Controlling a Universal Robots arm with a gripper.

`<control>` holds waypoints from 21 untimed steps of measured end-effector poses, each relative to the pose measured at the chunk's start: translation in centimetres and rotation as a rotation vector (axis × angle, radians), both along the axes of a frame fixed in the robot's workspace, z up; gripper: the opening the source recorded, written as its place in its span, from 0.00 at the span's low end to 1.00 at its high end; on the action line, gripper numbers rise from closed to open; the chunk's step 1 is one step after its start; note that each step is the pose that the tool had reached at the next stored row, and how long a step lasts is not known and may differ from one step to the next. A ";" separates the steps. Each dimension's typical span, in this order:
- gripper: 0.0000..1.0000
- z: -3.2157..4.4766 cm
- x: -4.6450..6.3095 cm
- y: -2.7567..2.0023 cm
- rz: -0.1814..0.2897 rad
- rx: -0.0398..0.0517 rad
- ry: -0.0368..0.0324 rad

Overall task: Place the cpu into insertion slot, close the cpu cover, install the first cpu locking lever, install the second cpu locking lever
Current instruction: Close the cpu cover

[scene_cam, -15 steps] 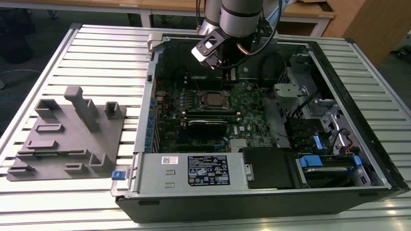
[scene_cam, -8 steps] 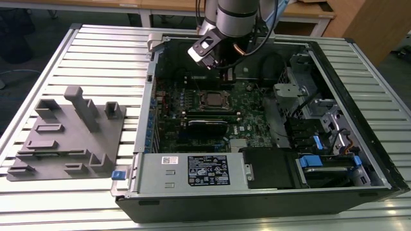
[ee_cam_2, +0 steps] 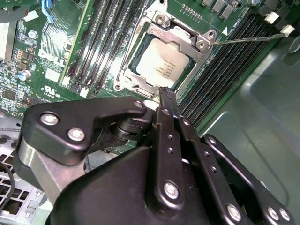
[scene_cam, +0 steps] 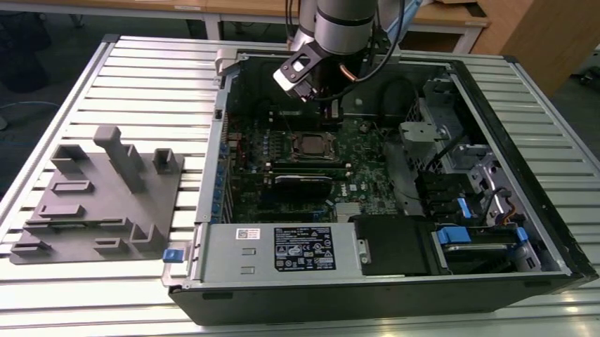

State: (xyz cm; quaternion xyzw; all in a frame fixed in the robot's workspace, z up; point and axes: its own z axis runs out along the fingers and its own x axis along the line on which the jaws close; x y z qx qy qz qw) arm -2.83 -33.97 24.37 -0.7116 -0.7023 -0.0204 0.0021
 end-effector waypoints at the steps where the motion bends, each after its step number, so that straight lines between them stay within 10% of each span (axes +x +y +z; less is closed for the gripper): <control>1: 0.11 0.00 0.0 0.00 0.000 0.0000 0.0000; 21: 0.11 -0.84 -1.1 0.00 0.000 -0.0121 -0.0040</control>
